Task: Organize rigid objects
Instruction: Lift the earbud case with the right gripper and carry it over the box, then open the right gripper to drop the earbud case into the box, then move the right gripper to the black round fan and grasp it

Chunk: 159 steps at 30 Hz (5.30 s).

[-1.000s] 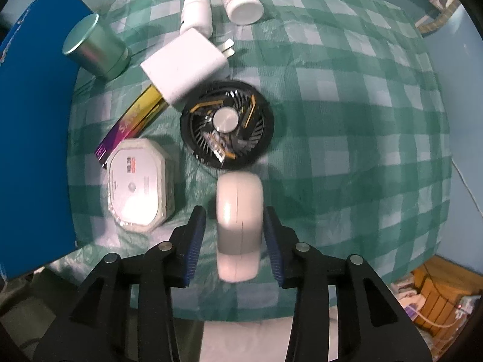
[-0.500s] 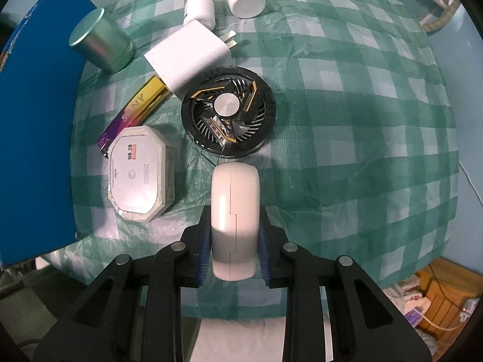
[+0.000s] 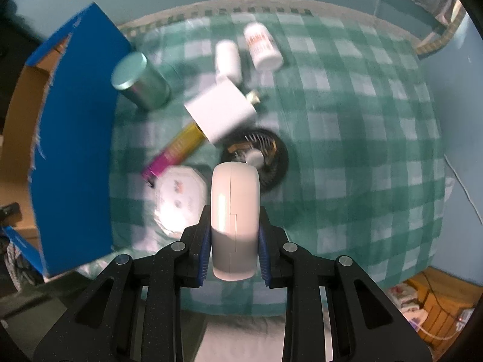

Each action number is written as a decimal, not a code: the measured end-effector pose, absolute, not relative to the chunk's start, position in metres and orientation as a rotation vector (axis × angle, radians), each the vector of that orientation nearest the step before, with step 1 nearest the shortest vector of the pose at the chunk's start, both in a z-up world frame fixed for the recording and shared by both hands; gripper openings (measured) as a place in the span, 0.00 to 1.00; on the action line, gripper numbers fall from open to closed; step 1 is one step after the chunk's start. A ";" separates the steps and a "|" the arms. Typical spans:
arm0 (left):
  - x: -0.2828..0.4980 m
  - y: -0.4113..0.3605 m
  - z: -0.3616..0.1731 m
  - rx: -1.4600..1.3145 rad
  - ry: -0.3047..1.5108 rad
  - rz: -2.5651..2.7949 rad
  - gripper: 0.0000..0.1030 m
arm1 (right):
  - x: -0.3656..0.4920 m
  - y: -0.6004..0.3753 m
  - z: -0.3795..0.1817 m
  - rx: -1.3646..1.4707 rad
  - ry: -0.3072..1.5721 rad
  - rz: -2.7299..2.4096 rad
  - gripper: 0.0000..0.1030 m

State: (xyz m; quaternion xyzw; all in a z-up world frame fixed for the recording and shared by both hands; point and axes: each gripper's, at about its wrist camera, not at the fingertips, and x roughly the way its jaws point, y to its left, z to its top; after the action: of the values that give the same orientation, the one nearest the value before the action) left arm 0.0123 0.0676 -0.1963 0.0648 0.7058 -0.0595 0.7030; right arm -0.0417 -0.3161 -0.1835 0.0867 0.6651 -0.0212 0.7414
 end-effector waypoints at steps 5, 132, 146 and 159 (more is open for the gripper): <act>0.011 0.064 -0.194 0.138 1.570 -0.144 0.10 | -0.020 -0.307 -0.166 0.172 1.436 -0.007 0.25; 0.016 0.072 -0.171 0.153 1.530 -0.165 0.04 | 0.024 -0.322 -0.188 0.133 1.484 0.045 0.60; 0.015 0.071 -0.172 0.159 1.535 -0.165 0.04 | 0.023 -0.330 -0.232 0.121 1.540 0.022 0.65; 0.015 0.072 -0.170 0.156 1.530 -0.170 0.04 | 0.020 -0.333 -0.261 0.128 1.570 -0.023 0.65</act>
State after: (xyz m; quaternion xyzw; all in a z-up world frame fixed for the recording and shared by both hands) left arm 0.0146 0.0718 -0.1701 0.0706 0.6911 -0.0767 0.7152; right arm 0.0203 -0.3329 -0.2606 0.0577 0.7064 -0.0104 0.7053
